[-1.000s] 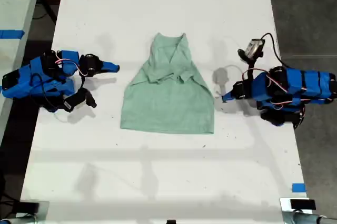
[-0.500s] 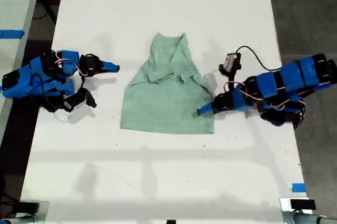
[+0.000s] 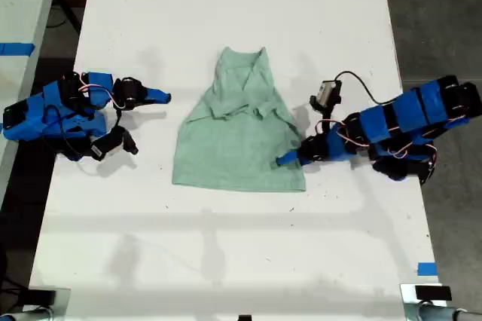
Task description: Fold t shirt
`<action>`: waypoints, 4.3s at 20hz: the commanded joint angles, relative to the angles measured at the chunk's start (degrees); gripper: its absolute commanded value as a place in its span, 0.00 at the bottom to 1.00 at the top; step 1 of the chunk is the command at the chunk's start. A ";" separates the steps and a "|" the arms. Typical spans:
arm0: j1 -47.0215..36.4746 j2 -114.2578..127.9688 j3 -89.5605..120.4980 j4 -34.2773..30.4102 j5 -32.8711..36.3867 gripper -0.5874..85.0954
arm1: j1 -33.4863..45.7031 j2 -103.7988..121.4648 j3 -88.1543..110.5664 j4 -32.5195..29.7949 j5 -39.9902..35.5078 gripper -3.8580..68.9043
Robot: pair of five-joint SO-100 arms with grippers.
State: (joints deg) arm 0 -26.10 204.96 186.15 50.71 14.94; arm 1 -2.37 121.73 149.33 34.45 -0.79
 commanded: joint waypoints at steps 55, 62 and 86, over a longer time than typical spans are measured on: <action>-0.26 0.53 2.20 -0.18 -0.35 0.00 | 10.46 78.22 26.72 43.95 -14.59 0.24; -0.18 0.53 2.20 -0.18 -0.35 0.00 | 11.51 79.37 27.69 44.03 -15.38 0.08; -0.26 0.53 2.20 -0.09 -0.44 0.00 | 11.78 79.37 27.69 44.21 -14.33 0.22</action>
State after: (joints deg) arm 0 -26.10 204.96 186.15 50.71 14.94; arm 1 9.32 200.30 174.02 78.40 -15.38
